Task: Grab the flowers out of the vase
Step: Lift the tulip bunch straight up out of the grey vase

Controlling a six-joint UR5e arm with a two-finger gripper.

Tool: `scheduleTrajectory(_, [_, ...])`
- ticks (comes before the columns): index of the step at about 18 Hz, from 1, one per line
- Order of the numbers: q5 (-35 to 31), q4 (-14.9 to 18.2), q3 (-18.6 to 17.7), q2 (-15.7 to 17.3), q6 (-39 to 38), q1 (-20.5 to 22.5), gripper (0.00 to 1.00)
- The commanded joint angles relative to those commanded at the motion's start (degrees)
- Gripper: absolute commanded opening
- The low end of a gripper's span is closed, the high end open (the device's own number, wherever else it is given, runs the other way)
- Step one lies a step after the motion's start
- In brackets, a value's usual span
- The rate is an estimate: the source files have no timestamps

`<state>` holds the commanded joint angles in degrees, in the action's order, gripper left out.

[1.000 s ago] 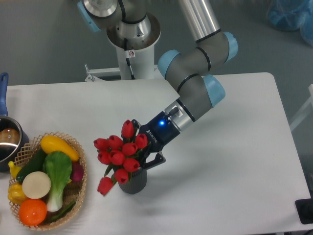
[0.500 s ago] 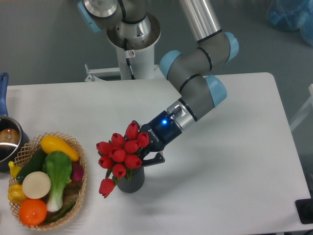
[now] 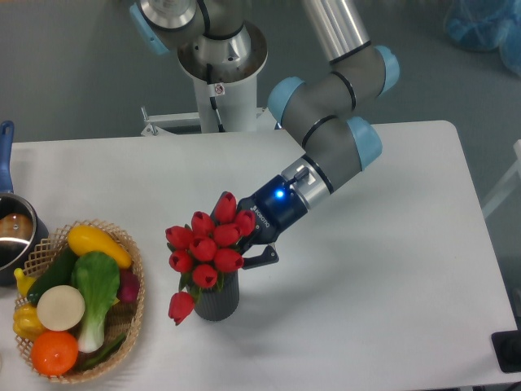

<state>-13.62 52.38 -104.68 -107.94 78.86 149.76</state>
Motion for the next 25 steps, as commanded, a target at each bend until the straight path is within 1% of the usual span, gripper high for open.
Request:
scheduleTrajectory(1, [0.0,-0.1,-0.2,1.0,-2.0,0.0,0.39])
scheduleTrajectory(3, [1.0,-0.1,-0.4,2.0,-3.4,0.2,0.39])
scheduleTrajectory(6, [6.5,0.0,-0.4,3.6,-3.9,0.2,0.39])
scheduleTrajectory(10, [7.8,0.0,-0.2,5.5,-5.5,0.5,0.39])
scheduleTrajectory(15, [9.4,0.0,0.4,6.0,-5.4,0.8,0.39])
scheduleTrajectory(20, [10.7,0.0,2.6,6.0,-5.6,1.4,0.39])
scheduleTrajectory(23, [10.7,0.0,4.4,6.0,-7.8,2.5,0.39])
scheduleTrajectory(25, [10.7,0.0,4.7,6.3,-8.9,3.2,0.39])
